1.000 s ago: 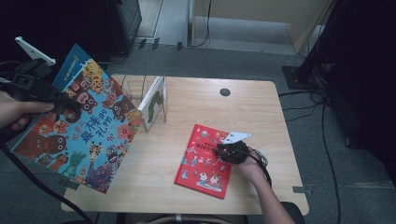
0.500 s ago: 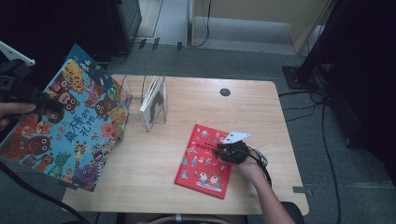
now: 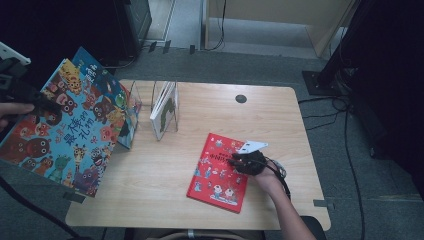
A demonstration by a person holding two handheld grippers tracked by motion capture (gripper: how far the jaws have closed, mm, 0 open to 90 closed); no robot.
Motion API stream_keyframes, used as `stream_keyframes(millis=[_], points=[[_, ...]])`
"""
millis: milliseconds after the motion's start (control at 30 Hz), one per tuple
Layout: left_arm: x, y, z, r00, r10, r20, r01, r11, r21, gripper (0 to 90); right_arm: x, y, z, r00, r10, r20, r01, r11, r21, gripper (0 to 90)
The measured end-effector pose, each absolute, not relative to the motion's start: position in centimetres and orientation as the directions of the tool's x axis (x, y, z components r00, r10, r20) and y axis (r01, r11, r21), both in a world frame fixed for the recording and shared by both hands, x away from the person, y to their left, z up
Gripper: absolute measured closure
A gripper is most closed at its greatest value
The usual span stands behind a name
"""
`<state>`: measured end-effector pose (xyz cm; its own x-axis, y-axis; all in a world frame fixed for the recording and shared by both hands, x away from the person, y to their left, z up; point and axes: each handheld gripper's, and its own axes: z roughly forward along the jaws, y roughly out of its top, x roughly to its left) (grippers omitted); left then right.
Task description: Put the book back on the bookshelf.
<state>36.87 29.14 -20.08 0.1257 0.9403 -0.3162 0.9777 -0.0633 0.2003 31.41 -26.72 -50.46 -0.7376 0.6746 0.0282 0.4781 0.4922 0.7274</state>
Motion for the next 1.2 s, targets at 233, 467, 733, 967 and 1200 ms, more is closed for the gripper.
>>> stream_keyframes(millis=[233,467,733,967,1200], points=[[39.3,28.2,-20.3,0.112,0.942,-0.316,0.978,-0.048,0.204,81.4,31.5,-26.8,-50.5,-0.742,0.670,0.026,0.472,0.494,0.730,68.5],[41.2,27.7,-20.8,0.092,0.947,-0.309,0.979,-0.029,0.203,81.5,31.5,-26.8,-50.5,-0.741,0.671,0.028,0.473,0.492,0.731,68.0],[43.5,27.5,-21.7,0.065,0.944,-0.324,0.976,0.007,0.217,81.4,31.5,-26.8,-50.5,-0.741,0.671,0.027,0.472,0.492,0.731,68.0],[45.6,27.0,-22.7,0.063,0.948,-0.311,0.974,0.010,0.226,81.4,31.4,-26.8,-50.5,-0.740,0.672,0.029,0.473,0.490,0.732,68.0],[47.2,26.5,-23.8,0.055,0.951,-0.304,0.974,0.016,0.226,81.2,31.4,-26.8,-50.6,-0.739,0.673,0.030,0.472,0.485,0.737,68.1]])
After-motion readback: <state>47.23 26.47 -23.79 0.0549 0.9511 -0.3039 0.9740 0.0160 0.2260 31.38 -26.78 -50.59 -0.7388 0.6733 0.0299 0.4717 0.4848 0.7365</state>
